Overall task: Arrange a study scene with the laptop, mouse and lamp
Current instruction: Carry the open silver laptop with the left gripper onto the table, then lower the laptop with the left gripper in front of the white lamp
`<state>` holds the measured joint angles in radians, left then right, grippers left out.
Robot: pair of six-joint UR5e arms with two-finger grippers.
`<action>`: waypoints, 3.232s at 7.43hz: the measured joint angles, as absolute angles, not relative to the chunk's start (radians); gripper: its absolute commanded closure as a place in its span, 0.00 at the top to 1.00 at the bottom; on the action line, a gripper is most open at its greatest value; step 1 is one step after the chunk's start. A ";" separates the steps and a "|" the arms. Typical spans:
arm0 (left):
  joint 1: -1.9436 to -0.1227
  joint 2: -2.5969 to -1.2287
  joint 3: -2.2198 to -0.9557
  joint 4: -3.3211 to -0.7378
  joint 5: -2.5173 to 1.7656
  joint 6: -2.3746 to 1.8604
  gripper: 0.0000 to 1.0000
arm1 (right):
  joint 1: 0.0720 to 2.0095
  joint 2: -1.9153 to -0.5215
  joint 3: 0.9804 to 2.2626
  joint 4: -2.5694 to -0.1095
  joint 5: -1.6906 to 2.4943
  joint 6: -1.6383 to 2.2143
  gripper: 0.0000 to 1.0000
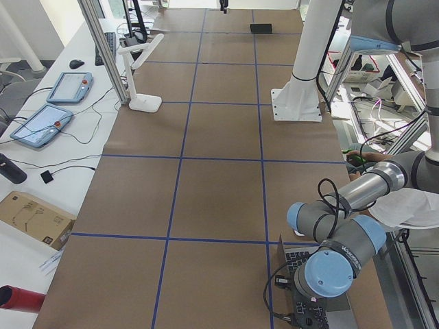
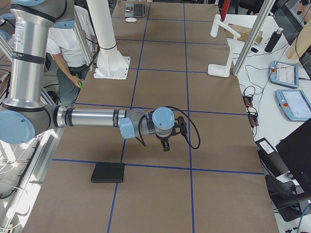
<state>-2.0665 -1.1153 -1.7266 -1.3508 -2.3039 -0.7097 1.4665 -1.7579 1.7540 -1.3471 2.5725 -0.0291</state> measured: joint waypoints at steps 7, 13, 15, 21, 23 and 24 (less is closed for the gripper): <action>-2.012 -1.421 -1.734 -1.218 -2.458 -0.725 0.00 | 1.467 -1.757 1.758 -1.350 2.558 -0.028 0.98; -1.518 -1.845 -1.916 -1.213 -2.528 -1.498 0.00 | 1.466 -1.724 1.739 -1.363 2.494 -0.027 0.98; -1.348 -1.946 -2.036 -1.217 -2.517 -1.864 0.00 | 1.466 -1.724 1.726 -1.375 2.495 -0.026 0.98; -0.827 -2.383 -1.866 -1.316 -2.148 -2.584 0.00 | 1.466 -1.739 1.695 -1.376 2.497 -0.028 0.98; -0.790 -2.478 -1.678 -1.446 -2.099 -2.662 0.00 | 1.466 -1.740 1.692 -1.376 2.497 -0.028 0.98; -0.784 -2.507 -1.595 -1.513 -2.085 -2.675 0.00 | 1.466 -1.740 1.689 -1.375 2.497 -0.028 0.98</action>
<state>-0.7838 -2.5067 -1.5949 -1.5134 -2.0852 -2.6746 1.4665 -1.7403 1.6892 -1.3747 2.4973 -0.0276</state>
